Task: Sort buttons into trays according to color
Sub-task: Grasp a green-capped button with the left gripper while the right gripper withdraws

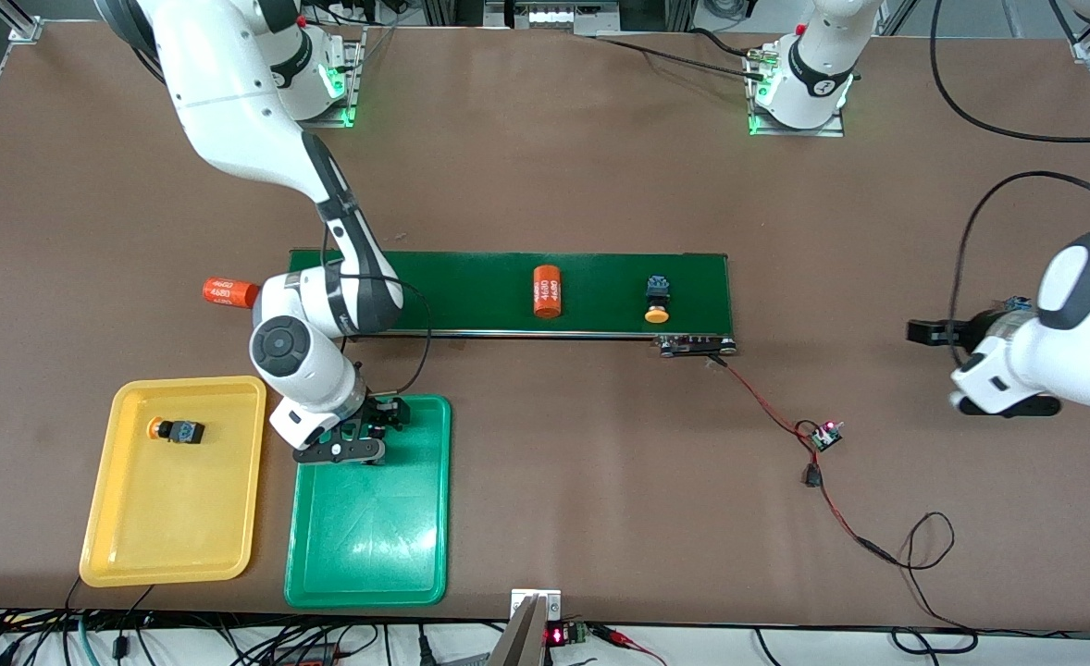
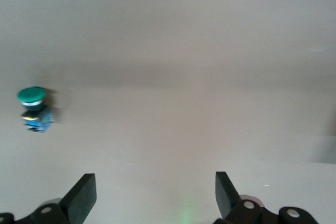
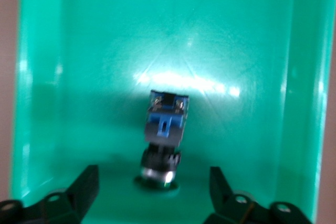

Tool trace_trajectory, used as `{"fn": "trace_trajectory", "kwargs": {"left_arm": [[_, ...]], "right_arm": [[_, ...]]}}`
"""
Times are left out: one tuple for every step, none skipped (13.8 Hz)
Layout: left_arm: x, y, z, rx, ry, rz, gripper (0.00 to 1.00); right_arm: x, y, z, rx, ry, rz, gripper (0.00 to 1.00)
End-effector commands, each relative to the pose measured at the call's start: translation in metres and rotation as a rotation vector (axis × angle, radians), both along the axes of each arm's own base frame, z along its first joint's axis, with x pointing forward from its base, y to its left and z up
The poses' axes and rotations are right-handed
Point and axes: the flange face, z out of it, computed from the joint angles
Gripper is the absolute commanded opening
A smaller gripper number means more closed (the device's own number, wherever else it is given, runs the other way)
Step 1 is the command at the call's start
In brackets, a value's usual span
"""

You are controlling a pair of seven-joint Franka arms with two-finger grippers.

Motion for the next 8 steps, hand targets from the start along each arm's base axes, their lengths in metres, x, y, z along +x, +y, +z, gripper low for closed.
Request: {"fn": "trace_trajectory", "kwargs": {"left_arm": [[-0.012,0.039,-0.008,0.038,-0.009,-0.072,1.0],[-0.022,0.064,-0.02,0.029,-0.038,-0.101,1.0],[-0.029,0.087,-0.025,0.018,-0.084,-0.127,1.0],[-0.039,0.113,-0.038,0.015,-0.121,-0.156,1.0],[-0.049,0.136,-0.049,0.008,-0.165,-0.172,1.0],[-0.063,0.155,-0.063,-0.007,-0.197,-0.164,1.0],[-0.074,0.166,-0.073,-0.02,-0.221,-0.149,1.0],[-0.081,0.179,-0.078,-0.026,-0.236,-0.129,1.0]], "right_arm": [[-0.006,-0.009,0.062,0.032,0.034,-0.01,1.0],[-0.005,-0.024,0.08,0.037,0.04,-0.03,1.0],[-0.002,-0.05,0.099,0.046,0.03,-0.059,1.0],[-0.001,-0.071,0.115,0.054,0.02,-0.091,1.0],[-0.007,-0.079,0.132,0.062,0.027,-0.108,1.0],[-0.014,-0.096,0.149,0.059,0.066,-0.139,1.0],[-0.017,-0.111,0.168,0.047,0.074,-0.164,1.0],[-0.021,-0.125,0.185,0.033,0.078,-0.174,1.0]]}}
